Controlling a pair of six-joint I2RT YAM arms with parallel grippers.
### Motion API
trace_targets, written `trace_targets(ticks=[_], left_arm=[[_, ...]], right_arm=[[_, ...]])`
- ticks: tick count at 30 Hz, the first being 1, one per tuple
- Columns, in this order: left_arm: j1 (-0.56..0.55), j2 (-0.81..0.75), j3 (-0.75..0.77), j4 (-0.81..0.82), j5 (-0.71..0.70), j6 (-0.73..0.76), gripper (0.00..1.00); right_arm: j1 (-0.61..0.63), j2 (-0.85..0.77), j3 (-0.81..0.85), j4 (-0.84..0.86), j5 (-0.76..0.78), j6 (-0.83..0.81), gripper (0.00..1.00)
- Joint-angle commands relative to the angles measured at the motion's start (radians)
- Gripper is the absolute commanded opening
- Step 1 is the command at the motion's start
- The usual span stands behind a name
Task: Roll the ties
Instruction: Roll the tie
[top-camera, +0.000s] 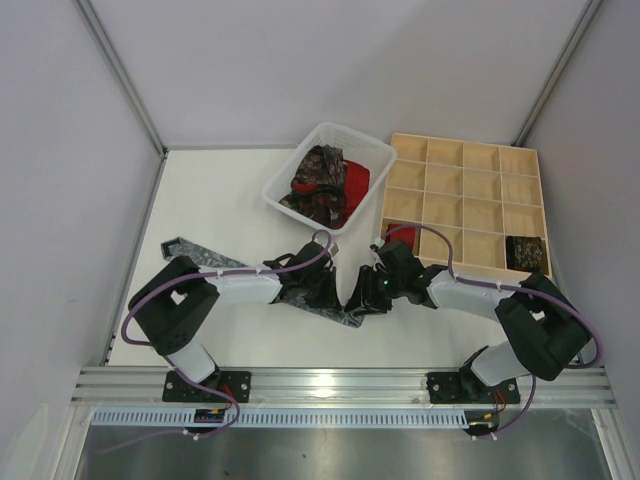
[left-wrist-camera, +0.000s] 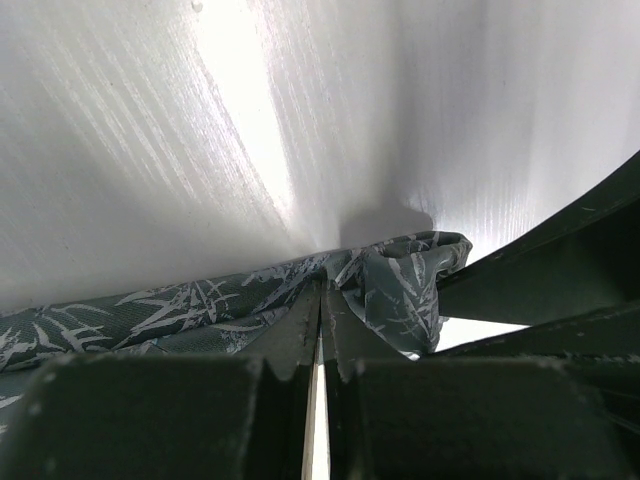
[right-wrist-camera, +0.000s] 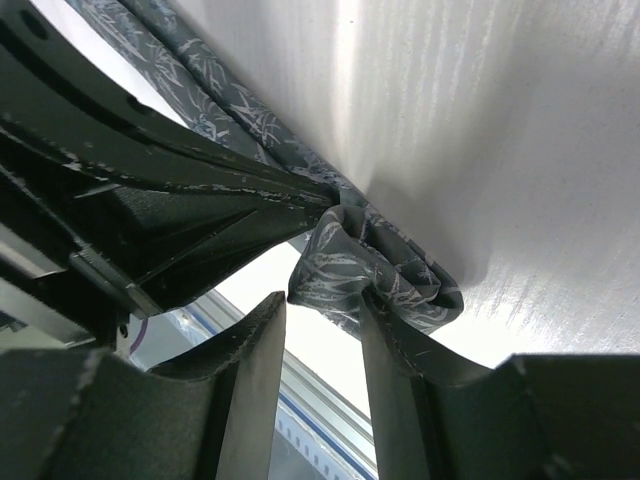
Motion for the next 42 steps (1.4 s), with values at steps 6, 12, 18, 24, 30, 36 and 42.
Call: trace_targets(ticks=[6, 12, 18, 24, 30, 36, 42], left_arm=[[0.004, -0.027, -0.031, -0.052, -0.03, 0.012, 0.06], [0.007, -0.03, -0.032, -0.052, -0.032, 0.015, 0.05], [0.007, -0.033, -0.032, -0.054, -0.032, 0.018, 0.05], [0.01, -0.045, -0.034, -0.062, -0.033, 0.018, 0.05], [0.012, -0.102, -0.02, -0.092, -0.033, 0.018, 0.02], [0.012, -0.182, 0.018, -0.155, -0.058, 0.021, 0.02], [0.01, -0.18, 0.017, -0.114, -0.003, -0.004, 0.04]], right_arm=[[-0.003, -0.047, -0.004, 0.021, -0.013, -0.009, 0.41], [-0.003, -0.049, -0.024, 0.048, -0.01, 0.002, 0.33], [-0.003, -0.026, -0.029, 0.058, -0.013, 0.002, 0.25], [-0.002, -0.001, -0.03, 0.068, -0.002, -0.006, 0.06], [0.017, 0.039, -0.006, 0.052, 0.035, -0.037, 0.0], [0.038, 0.052, 0.017, 0.044, 0.041, -0.041, 0.0], [0.072, 0.049, 0.045, 0.024, 0.048, -0.038, 0.0]])
